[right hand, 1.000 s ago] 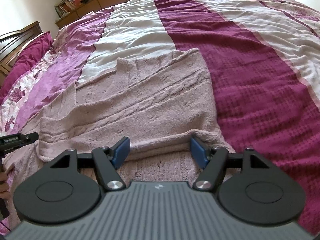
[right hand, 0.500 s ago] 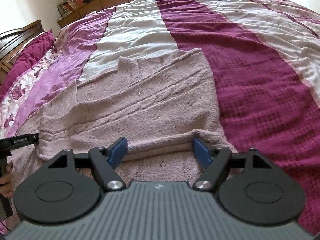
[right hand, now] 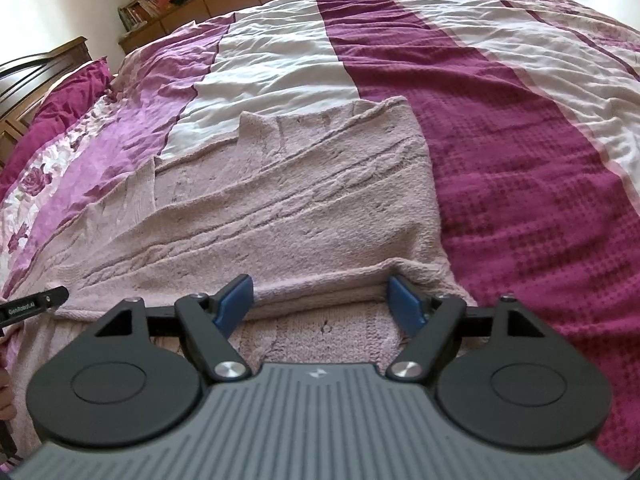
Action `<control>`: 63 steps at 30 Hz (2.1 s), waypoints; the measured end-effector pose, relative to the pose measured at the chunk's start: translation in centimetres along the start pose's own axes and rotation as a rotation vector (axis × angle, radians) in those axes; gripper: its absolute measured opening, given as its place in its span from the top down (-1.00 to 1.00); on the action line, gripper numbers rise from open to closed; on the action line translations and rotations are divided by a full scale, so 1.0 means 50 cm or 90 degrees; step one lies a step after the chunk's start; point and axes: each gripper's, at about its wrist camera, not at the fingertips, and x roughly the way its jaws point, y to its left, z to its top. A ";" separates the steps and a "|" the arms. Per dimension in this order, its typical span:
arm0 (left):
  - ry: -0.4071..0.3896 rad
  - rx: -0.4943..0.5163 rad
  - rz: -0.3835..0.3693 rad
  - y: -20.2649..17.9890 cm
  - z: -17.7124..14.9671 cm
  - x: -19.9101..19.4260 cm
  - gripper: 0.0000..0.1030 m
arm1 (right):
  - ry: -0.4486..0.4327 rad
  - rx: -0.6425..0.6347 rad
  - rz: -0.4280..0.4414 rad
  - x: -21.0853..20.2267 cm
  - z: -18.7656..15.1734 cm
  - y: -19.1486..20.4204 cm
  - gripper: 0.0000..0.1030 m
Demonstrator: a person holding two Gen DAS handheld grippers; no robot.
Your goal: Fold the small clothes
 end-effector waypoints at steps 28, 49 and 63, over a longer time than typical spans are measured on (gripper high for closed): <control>0.034 -0.319 0.199 0.382 -0.045 -0.097 -0.32 | 0.029 -0.011 0.048 -0.115 -0.064 0.056 -0.57; -0.030 -0.313 0.245 0.486 -0.034 0.003 -0.47 | 0.038 -0.011 0.010 -0.104 -0.084 0.071 -0.58; -0.042 -0.231 0.274 0.444 -0.013 -0.025 0.73 | 0.027 -0.001 0.015 -0.108 -0.082 0.067 -0.57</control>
